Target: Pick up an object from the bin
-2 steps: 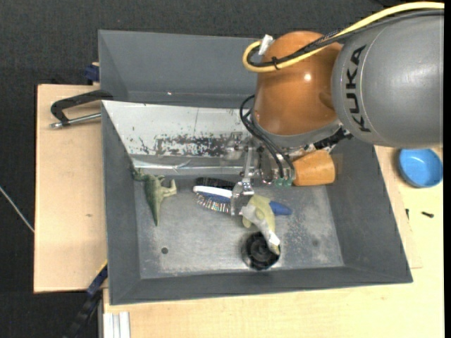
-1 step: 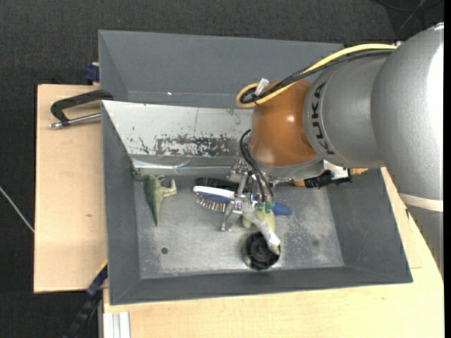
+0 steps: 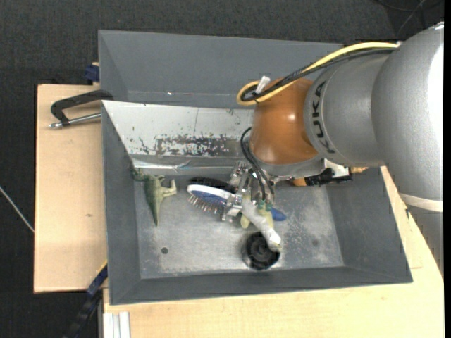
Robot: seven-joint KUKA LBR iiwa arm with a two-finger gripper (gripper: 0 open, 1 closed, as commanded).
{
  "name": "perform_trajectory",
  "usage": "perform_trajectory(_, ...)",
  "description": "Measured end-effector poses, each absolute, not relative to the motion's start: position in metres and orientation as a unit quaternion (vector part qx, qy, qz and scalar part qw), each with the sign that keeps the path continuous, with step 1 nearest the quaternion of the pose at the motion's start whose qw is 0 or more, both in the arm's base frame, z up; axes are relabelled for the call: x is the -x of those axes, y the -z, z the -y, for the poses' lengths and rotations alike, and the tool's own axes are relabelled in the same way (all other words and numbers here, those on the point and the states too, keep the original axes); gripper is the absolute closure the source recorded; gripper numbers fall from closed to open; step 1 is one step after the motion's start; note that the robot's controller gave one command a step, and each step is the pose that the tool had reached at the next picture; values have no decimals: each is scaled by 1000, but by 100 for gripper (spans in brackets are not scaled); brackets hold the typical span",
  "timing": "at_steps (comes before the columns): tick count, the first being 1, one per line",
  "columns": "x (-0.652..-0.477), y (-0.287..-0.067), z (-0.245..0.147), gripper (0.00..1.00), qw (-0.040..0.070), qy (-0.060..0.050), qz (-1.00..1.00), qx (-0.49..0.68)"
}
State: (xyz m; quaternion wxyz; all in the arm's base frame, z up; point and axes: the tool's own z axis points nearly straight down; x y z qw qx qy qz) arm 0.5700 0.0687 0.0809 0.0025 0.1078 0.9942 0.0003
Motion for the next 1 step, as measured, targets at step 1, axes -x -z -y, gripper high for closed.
perform_trajectory(1, -570, -213, -71, 100, 6, -1, -999, -44)
